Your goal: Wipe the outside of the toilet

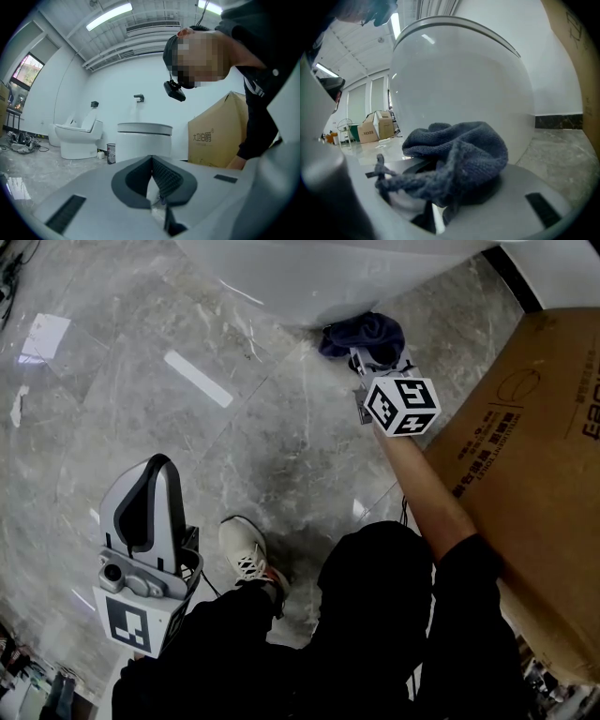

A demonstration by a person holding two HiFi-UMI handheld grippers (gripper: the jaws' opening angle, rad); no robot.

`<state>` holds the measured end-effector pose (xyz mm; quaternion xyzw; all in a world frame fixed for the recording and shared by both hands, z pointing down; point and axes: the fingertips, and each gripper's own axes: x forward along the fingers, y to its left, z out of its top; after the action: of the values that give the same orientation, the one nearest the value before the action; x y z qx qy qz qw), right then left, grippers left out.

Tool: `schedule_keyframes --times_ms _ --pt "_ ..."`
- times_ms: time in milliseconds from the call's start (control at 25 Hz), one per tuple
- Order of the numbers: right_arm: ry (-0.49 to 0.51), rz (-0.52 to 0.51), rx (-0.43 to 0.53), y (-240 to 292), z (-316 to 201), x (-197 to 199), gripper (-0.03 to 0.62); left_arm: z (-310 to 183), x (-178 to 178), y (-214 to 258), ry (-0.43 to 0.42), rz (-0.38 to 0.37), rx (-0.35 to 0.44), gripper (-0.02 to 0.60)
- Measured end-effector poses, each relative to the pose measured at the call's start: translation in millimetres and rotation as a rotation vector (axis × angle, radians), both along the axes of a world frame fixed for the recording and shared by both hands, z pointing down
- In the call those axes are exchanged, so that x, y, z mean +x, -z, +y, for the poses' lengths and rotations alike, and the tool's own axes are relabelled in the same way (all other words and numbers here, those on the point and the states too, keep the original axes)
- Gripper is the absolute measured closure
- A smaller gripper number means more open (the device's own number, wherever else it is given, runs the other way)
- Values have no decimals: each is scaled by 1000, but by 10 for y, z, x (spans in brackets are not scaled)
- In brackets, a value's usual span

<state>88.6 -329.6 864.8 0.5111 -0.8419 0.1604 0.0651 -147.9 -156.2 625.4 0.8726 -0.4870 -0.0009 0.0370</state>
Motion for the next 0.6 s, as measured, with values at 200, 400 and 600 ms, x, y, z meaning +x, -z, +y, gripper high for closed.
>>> schedule_keyframes --times_ms 200,400,600 --pt "-5 -9 -43 -92 -18 -24 494 4 -10 6 0 2 2 571" --pt "21 -22 -77 -116 -34 -21 494 -1 48 18 -11 5 7 571" --pt "0 -17 -48 124 103 90 494 6 108 36 -24 11 7 571"
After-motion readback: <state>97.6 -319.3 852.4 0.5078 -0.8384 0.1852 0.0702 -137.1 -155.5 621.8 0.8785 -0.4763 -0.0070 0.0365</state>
